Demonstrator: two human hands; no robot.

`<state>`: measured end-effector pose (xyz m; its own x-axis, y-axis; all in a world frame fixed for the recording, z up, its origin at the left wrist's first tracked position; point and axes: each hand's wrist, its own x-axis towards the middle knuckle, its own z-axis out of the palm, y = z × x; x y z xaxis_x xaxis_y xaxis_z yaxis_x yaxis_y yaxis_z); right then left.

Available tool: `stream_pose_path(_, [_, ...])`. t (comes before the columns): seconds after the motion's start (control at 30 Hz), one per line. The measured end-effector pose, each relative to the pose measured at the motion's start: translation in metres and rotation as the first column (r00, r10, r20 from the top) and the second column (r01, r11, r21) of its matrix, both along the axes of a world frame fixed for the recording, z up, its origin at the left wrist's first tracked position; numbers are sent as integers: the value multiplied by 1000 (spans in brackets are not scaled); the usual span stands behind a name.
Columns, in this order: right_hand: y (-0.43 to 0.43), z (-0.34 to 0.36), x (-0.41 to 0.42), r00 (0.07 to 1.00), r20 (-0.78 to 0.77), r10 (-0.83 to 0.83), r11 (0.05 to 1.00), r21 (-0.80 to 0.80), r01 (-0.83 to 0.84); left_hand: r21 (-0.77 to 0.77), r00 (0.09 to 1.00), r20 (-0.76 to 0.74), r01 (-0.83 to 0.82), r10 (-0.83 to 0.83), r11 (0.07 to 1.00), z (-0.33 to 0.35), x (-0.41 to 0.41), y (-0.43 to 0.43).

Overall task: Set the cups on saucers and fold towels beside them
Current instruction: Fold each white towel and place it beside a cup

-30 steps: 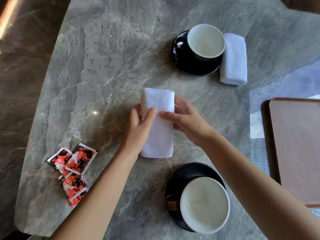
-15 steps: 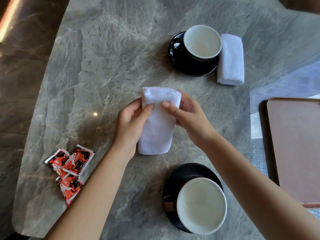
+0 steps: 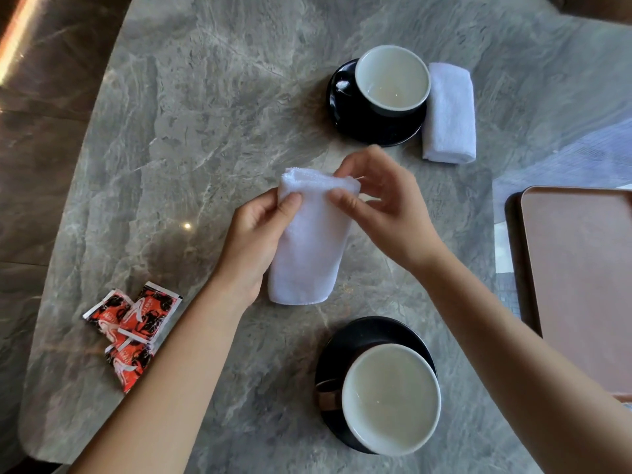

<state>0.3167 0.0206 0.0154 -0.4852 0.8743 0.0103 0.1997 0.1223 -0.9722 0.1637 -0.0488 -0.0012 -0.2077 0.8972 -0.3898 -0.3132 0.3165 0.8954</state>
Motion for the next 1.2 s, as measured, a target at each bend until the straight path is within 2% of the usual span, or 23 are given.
stream_pose_path(0.07, [-1, -1, 0, 994, -39, -103, 995, -13, 103, -2, 1000, 28, -11, 11, 1000, 2, 3, 2])
stream_pose_path(0.13, [-3, -2, 3, 986, -84, -142, 987, -89, 135, -17, 996, 67, -54, 56, 998, 4, 5, 5])
stream_pose_path(0.3, [-13, -8, 26, 998, -37, 45, 936, -349, -55, -61, 966, 210, -142, 152, 988, 14, 18, 18])
stream_pose_path(0.4, [-25, -14, 45, 1000, 16, 12, 933, -359, -5, -69, 954, 268, -121, 135, 990, 20, 35, 24])
stream_pose_path(0.53, [-42, -16, 78, 989, 34, -144, 909, -391, 146, -78, 960, 278, -18, 39, 997, 22, 60, 31])
stream_pose_path(0.6, [-51, -18, 100, 985, 23, -173, 892, -421, 166, -114, 976, 214, 68, -43, 991, 18, 71, 35])
stream_pose_path(0.7, [-66, -18, 134, 979, 50, -199, 883, -424, 202, -160, 957, 54, 289, -284, 944, 12, 88, 41])
stream_pose_path(0.8, [-86, -23, 168, 971, 92, -220, 864, -443, 238, -206, 823, -101, 533, -560, 821, 7, 107, 44])
stream_pose_path(0.9, [-106, -28, 195, 968, 134, -212, 827, -504, 251, -263, 637, -255, 678, -728, 686, 4, 130, 43])
stream_pose_path(1.1, [-136, -39, 231, 956, 223, -190, 833, -478, 277, -322, 374, -483, 765, -792, 558, -14, 171, 34])
stream_pose_path(1.2, [-147, -42, 241, 958, 247, -145, 841, -480, 251, -360, 298, -509, 778, -807, 514, -19, 182, 28])
